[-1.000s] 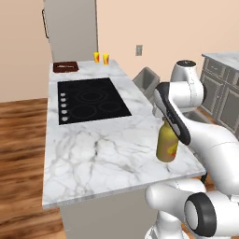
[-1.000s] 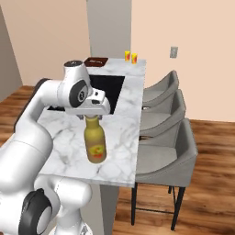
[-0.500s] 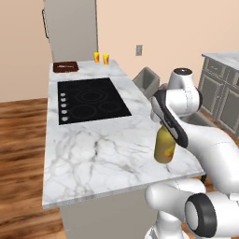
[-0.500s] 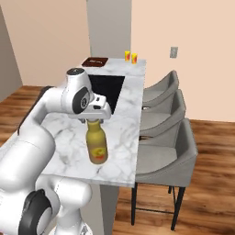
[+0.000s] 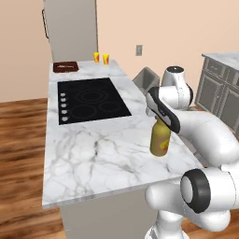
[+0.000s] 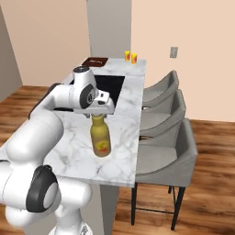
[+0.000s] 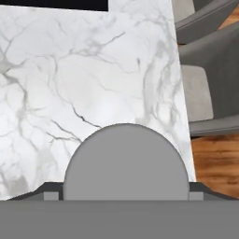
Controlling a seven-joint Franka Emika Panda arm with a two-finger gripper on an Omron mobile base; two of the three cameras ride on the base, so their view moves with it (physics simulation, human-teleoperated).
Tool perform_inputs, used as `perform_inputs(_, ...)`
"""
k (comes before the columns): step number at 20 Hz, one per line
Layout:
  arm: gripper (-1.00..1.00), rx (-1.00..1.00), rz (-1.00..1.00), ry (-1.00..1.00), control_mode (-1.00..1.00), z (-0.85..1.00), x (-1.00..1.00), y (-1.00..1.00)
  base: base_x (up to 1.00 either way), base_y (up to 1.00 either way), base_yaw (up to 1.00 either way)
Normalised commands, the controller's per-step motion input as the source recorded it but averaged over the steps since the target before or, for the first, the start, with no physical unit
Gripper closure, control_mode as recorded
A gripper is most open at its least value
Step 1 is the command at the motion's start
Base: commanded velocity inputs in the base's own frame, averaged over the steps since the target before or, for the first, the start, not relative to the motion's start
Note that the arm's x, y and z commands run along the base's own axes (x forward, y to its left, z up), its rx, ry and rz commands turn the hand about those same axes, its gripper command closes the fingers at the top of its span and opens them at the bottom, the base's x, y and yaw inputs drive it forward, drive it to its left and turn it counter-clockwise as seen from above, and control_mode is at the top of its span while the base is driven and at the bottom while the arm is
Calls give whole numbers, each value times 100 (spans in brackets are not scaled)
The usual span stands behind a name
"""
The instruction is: Place the drinks on the dining counter in a tight cluster.
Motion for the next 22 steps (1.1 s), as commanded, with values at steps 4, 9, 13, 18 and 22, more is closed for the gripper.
perform_inputs(4,100,0,0,0,-100,-22,29,0,0,0,0)
perform_inputs(9,100,0,0,0,-100,-33,5,0,0,0,0)
perform_inputs(13,100,0,0,0,-100,-32,1,0,0,0,0)
perform_inputs(18,100,0,0,0,-100,-10,0,0,0,0,0)
perform_inputs(22,-100,0,0,0,-100,0,0,0,0,0,0)
